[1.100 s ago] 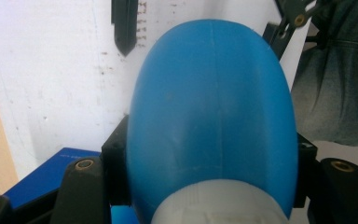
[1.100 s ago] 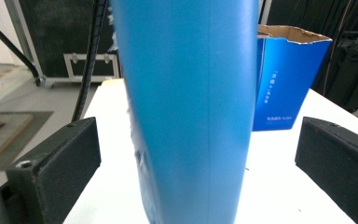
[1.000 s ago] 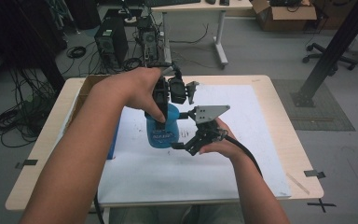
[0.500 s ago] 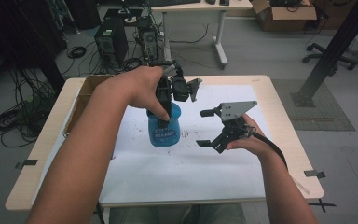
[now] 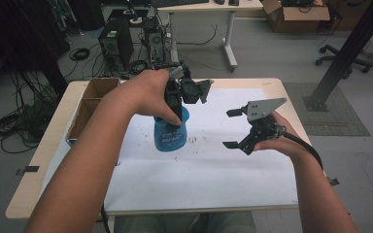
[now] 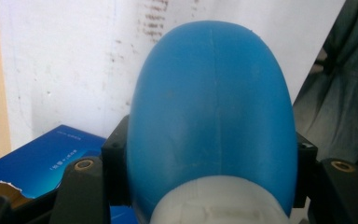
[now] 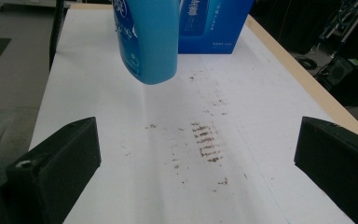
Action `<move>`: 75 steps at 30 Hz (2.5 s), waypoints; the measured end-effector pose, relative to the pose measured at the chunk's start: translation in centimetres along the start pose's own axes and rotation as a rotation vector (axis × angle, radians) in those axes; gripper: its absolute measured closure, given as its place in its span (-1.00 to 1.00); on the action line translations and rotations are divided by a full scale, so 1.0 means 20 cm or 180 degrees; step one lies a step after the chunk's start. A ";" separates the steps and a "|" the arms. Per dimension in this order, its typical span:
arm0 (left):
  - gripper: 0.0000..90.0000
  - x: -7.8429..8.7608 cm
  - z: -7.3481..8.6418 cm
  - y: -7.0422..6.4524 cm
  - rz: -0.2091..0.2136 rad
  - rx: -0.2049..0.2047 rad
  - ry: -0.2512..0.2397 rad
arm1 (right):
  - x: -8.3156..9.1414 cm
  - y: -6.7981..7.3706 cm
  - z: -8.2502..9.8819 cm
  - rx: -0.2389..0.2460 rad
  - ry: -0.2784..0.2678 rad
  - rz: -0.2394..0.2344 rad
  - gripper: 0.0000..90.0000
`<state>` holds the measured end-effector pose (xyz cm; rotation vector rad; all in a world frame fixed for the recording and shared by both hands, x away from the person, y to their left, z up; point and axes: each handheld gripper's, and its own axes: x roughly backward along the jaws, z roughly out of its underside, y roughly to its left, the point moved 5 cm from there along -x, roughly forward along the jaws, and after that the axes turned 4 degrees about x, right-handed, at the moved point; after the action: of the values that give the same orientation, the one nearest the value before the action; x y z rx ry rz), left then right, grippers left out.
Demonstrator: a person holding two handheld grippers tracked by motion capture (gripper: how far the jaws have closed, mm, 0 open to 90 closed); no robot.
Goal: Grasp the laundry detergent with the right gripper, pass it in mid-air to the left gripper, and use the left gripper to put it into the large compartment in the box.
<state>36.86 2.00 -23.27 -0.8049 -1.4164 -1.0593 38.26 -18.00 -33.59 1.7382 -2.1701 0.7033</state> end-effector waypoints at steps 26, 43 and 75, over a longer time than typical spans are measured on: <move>-0.15 0.06 0.04 0.09 -0.0005 0.0994 -0.0089 | 0.12 -0.09 -0.02 0.0185 0.0589 0.0007 -0.98; -0.15 0.12 0.14 0.20 0.0050 0.1672 -0.0198 | 0.21 -0.16 0.03 0.0384 0.1326 -0.0179 -0.96; -0.15 0.35 0.46 0.41 -0.0032 0.2440 -0.0429 | 0.20 -0.21 0.07 0.0364 0.1785 -0.0387 -0.94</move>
<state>40.04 12.90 -14.60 -0.3058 -1.7652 -0.3970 41.48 -22.67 -32.00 1.4739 -1.6582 1.1379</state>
